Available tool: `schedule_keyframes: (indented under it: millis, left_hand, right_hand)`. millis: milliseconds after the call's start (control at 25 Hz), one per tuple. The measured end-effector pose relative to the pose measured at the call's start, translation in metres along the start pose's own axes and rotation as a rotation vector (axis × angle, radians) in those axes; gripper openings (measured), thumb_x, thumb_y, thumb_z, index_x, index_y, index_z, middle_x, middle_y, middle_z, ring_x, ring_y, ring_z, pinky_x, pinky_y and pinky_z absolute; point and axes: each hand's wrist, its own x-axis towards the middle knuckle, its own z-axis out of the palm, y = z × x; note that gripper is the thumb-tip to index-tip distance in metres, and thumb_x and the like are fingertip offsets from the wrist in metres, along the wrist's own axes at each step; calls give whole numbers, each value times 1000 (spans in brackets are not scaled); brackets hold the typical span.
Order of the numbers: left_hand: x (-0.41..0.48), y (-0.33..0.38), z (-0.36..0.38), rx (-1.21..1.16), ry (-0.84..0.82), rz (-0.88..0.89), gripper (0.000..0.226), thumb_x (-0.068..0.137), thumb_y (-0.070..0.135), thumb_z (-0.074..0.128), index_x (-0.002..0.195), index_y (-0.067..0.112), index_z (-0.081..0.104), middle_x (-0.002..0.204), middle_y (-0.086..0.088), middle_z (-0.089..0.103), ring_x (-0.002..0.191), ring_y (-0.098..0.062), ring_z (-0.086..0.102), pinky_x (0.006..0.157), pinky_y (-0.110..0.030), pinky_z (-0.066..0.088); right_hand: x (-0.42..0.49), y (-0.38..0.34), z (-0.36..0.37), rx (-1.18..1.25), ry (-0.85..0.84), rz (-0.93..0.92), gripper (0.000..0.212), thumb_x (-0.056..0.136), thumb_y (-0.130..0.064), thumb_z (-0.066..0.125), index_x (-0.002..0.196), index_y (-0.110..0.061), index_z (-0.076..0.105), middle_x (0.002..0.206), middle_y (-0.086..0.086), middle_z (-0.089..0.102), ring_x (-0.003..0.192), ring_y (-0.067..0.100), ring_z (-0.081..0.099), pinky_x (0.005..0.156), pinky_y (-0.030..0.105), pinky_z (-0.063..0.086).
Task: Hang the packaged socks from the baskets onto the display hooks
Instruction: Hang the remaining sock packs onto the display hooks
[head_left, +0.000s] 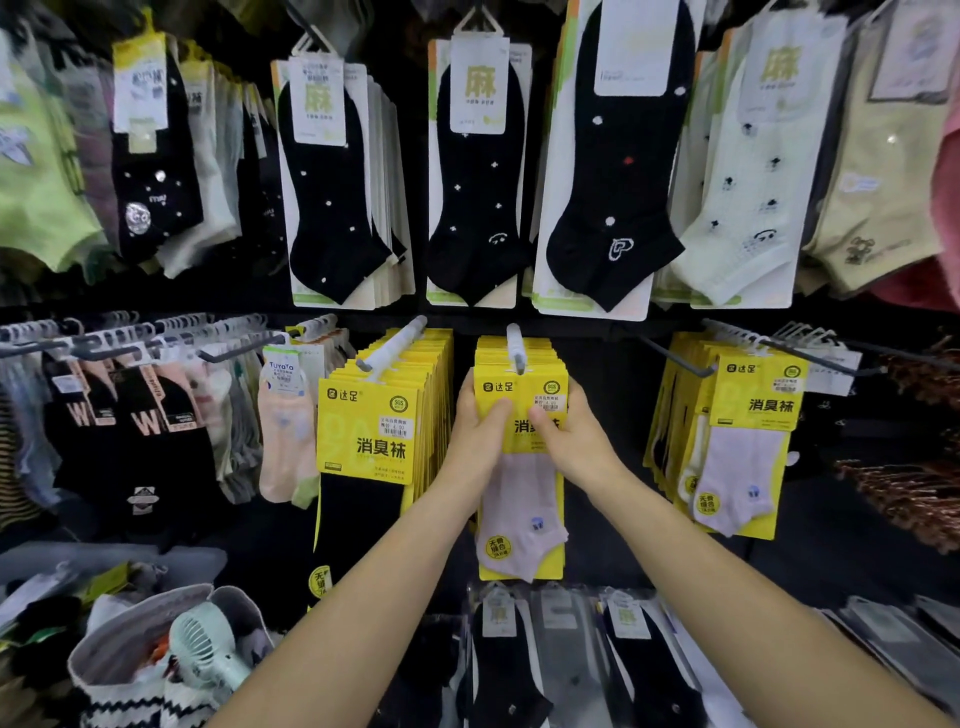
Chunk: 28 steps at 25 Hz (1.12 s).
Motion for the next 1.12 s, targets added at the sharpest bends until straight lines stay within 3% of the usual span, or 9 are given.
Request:
schedule_keyframes:
  millis: [160,280,520,640,720,800,880,960,1120]
  left_hand:
    - [8,-4,-1,27,2,22,40,92,9,47,125,32,42,99,20,60,83,20,56,66,0,43]
    - [0,-11,-2,21,-11,24,36,94,12,47,126,29,43,107,18,61,93,15,57,74,-3,44]
    - [-44,-38,-6,75,-47,-175,42,98,21,43,139,10,37,133,-8,54,123,-21,51,106,-40,40]
    - [-86,-53,-15,190,-63,-226,49,96,22,49,140,10,33,138,2,45,128,-13,42,106,-21,30]
    - [-126,-69,-23,228,-99,-311,63,94,27,53,146,9,22,146,-1,36,134,-14,34,95,-11,27]
    - [-170,-89,-30,262,-140,-458,77,92,31,56,149,9,9,154,-3,23,141,-17,23,96,-11,25]
    - [-213,-112,-36,281,-177,-561,76,92,29,56,149,9,9,155,-5,20,140,-17,24,100,-17,28]
    - [-251,-135,-41,321,-217,-613,69,93,23,56,147,7,16,152,-8,27,133,-14,33,92,-13,33]
    - [-306,-178,-33,475,-340,-718,59,91,22,59,139,3,33,141,-13,43,122,-20,47,86,-18,39]
  right_hand:
    - [5,9,0,-16,-29,-47,58,94,-27,52,144,-19,24,111,-14,55,96,2,56,69,9,41]
    - [0,16,4,91,-68,-48,55,95,-21,51,143,-18,25,119,-9,56,100,-1,56,77,11,45]
    - [-41,40,17,186,-130,91,46,97,-14,46,140,-12,30,127,2,55,114,13,55,89,19,48]
    - [-80,60,11,97,-162,216,65,95,-27,50,148,-12,16,145,7,40,132,22,42,108,38,37]
    - [-120,80,5,47,-193,305,72,94,-31,51,150,-14,9,153,9,26,139,22,31,112,35,29]
    - [-166,103,0,-23,-240,373,71,94,-35,50,150,-17,11,153,9,25,138,22,32,109,33,31]
    - [-210,126,-3,-121,-322,443,69,94,-39,49,149,-17,15,152,9,29,136,23,36,106,34,34]
    - [-250,147,-5,-177,-397,505,64,94,-36,50,147,-13,22,148,10,35,132,24,40,103,34,39]
    - [-324,190,-10,-315,-555,649,53,94,-33,52,139,-9,39,143,9,43,129,24,44,101,33,40]
